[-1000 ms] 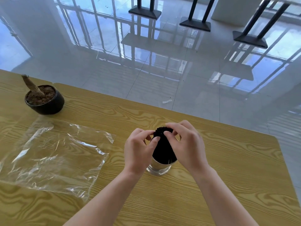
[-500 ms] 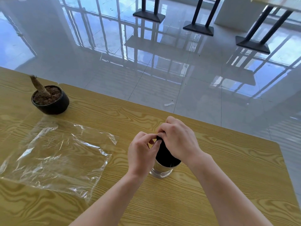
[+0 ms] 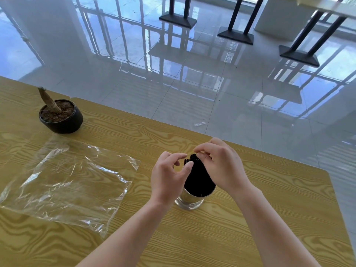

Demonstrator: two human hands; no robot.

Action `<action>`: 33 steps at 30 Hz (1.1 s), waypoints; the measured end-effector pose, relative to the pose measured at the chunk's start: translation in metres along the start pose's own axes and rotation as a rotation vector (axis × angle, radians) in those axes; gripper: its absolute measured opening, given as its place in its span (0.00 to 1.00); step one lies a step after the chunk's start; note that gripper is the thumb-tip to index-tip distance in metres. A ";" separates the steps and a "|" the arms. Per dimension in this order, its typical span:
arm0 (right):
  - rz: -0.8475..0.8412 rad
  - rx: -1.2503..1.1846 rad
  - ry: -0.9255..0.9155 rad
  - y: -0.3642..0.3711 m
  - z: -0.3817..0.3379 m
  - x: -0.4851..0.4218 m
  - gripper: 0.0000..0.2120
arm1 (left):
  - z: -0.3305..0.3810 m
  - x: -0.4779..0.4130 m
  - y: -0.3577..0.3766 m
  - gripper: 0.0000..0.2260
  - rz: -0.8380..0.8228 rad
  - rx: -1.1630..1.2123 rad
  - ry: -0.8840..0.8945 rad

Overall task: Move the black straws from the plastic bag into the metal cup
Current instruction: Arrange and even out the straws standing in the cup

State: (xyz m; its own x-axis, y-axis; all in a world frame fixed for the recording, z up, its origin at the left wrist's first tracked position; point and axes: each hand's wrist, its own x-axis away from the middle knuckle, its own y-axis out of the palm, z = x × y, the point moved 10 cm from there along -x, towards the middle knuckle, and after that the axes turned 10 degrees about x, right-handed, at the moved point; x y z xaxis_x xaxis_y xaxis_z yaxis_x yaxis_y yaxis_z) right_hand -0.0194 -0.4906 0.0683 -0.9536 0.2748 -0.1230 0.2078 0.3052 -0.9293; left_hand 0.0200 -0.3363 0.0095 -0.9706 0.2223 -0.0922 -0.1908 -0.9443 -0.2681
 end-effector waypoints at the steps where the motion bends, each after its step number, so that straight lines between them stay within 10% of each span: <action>1: -0.010 -0.001 -0.013 0.002 -0.003 0.001 0.07 | 0.001 -0.001 0.001 0.10 -0.003 0.009 0.001; 23: -0.090 -0.054 -0.030 0.018 -0.006 0.004 0.13 | -0.002 -0.007 0.007 0.02 -0.041 0.053 -0.028; 33: 0.132 -0.056 0.059 -0.015 0.014 0.016 0.08 | 0.013 -0.005 0.005 0.01 0.030 0.133 0.058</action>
State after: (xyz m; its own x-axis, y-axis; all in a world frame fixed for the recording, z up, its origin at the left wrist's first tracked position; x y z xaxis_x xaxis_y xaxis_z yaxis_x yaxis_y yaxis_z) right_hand -0.0410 -0.5035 0.0752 -0.9030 0.3685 -0.2211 0.3444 0.3129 -0.8852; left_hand 0.0218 -0.3457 0.0211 -0.9668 0.2033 -0.1548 -0.1832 -0.9737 -0.1352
